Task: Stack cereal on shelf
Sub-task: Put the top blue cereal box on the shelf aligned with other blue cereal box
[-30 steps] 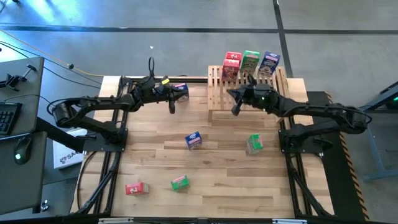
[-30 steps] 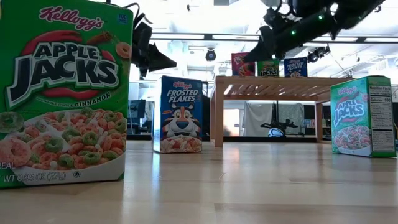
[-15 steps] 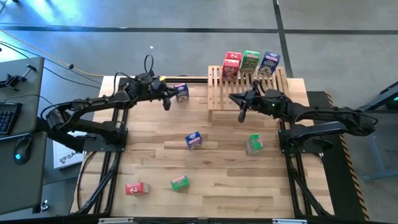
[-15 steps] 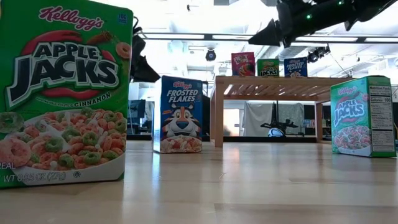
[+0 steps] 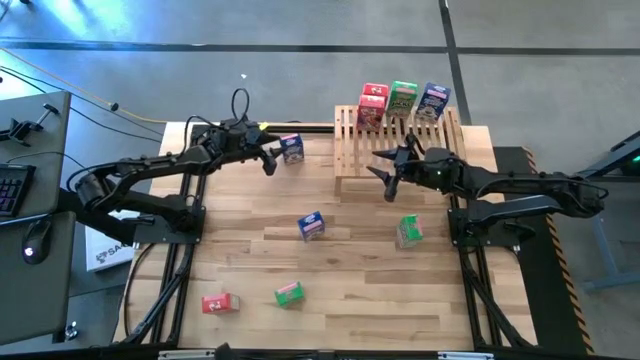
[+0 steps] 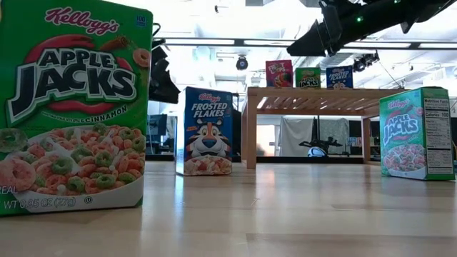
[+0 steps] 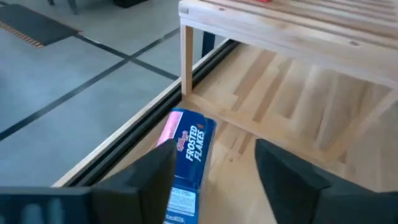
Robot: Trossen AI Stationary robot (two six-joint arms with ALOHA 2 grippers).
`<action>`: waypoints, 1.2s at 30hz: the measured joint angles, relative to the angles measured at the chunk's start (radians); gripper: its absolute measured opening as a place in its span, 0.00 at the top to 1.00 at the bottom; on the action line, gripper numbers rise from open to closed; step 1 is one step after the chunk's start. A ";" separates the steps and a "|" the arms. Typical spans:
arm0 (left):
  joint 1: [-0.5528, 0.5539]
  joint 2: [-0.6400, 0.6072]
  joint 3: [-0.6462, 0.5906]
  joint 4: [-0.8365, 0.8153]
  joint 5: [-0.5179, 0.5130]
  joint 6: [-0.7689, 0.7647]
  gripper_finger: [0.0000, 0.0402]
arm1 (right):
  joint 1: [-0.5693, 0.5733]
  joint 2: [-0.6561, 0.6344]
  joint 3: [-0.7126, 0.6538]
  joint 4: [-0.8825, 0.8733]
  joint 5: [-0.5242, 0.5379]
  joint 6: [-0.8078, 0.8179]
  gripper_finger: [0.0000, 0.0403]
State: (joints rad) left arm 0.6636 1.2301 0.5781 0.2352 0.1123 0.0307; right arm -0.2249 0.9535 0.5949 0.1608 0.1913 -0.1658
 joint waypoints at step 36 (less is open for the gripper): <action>0.033 0.218 0.000 0.178 0.047 0.237 0.57 | 0.022 0.001 0.000 0.012 -0.010 0.064 0.44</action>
State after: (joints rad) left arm 0.6964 1.4482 0.5777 0.4133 0.1593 0.2680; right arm -0.2029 0.9546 0.5953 0.1730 0.1809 -0.1017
